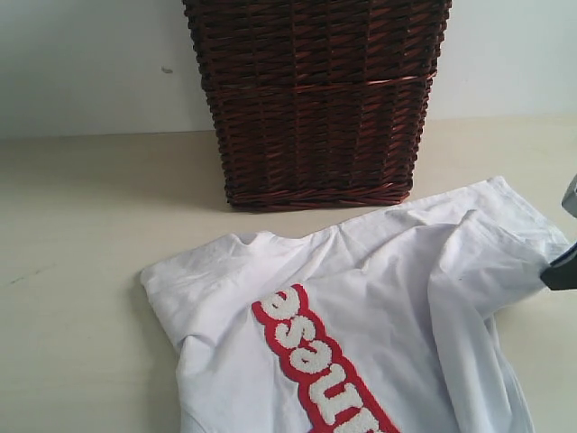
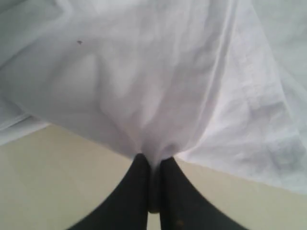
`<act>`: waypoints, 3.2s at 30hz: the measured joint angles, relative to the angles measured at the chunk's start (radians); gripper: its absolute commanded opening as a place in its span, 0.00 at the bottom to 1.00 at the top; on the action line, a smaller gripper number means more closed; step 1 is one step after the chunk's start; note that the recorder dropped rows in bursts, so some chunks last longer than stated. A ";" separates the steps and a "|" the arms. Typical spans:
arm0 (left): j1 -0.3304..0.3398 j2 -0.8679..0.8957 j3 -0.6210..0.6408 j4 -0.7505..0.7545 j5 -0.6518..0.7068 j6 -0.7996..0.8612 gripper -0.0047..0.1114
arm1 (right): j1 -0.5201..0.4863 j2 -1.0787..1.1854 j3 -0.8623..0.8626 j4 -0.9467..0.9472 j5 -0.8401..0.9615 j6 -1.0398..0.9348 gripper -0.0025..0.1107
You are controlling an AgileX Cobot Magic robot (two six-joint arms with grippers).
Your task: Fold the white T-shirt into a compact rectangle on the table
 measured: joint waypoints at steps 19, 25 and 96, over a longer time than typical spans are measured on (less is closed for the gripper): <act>0.000 0.000 0.000 0.000 0.000 0.000 0.04 | -0.217 -0.497 0.158 -1.169 0.439 0.316 0.02; 0.000 0.000 0.000 0.000 0.000 0.000 0.04 | -0.220 -0.566 0.309 -1.287 0.445 0.316 0.20; 0.000 0.000 0.000 0.000 0.000 0.000 0.04 | 0.882 -0.102 -0.115 -0.275 -0.093 0.932 0.02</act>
